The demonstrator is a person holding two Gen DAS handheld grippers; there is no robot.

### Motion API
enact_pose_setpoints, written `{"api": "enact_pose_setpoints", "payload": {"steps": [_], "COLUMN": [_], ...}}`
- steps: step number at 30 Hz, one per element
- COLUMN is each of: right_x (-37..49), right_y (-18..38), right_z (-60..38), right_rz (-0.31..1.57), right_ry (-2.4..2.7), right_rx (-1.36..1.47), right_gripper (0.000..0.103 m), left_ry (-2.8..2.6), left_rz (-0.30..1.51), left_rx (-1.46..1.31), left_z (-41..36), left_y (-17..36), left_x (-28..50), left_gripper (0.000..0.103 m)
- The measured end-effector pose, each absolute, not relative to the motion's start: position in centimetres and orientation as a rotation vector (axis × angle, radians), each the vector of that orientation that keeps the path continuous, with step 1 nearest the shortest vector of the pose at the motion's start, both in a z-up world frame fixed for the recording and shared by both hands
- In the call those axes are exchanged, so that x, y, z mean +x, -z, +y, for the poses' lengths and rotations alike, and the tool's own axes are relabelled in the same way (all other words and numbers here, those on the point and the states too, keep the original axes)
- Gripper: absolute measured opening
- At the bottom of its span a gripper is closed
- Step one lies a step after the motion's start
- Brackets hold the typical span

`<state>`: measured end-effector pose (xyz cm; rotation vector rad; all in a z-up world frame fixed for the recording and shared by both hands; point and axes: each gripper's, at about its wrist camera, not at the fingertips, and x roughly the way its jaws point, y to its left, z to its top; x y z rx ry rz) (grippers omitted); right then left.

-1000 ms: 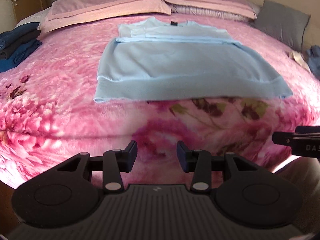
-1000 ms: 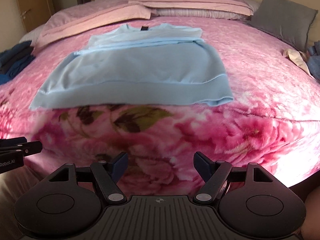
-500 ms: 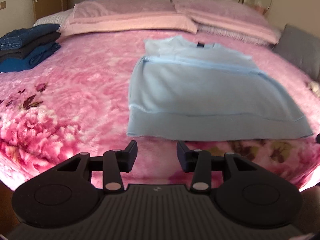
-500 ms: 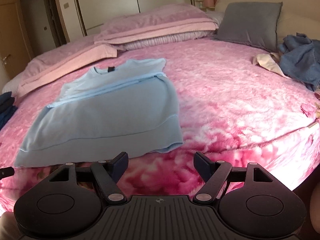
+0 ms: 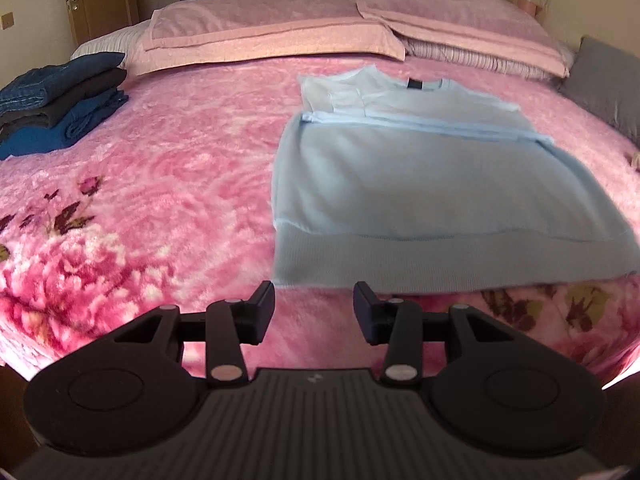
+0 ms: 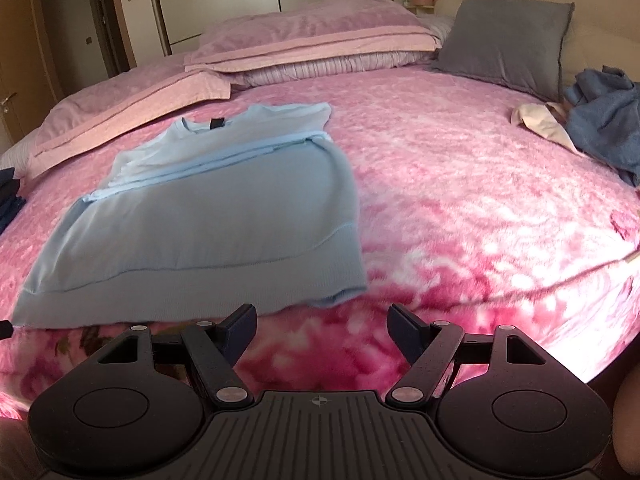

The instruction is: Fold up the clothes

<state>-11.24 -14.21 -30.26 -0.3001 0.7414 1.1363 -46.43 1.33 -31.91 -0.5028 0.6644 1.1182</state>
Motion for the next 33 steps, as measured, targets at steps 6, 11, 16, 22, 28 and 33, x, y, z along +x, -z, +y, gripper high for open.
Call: {"api": "enact_pose_setpoints", "payload": {"steps": [6,11,16,22,28,33], "right_x": [-6.3,-1.4,2.3,4.3,5.6,5.5], "right_y": [29.9,31.1,32.8,34.0,35.5,35.9], "right_z": [-14.0,-13.6,-12.6,-10.2,-8.6,-9.2], "right_rz": [0.836,0.992,1.144,1.23,1.331,1.363], "right_ry": [-1.16,-1.185,-1.196,-1.263,-1.327,-1.355], "right_rx": [-0.144,0.064,0.206,0.234,0.272,0.278], "right_gripper": [0.075,0.075,0.075,0.065,0.05,0.047], "left_ry": [-1.06,-0.97,-0.861,-0.789,-0.702,-0.682], "left_rz": [0.518,0.454,0.357,0.308,0.318,0.319], "left_rx": [-0.718,-0.88,-1.055,-1.169,-1.161,-1.196], "left_z": [5.2,8.5,11.2,13.8,14.7,15.0], "left_y": [31.5,32.9,35.2,37.5,37.8,38.9], "left_x": [-50.9,-52.6,-53.0,-52.2,-51.7,-52.4], "left_gripper": [0.041,0.041,0.041,0.044,0.033,0.028]}}
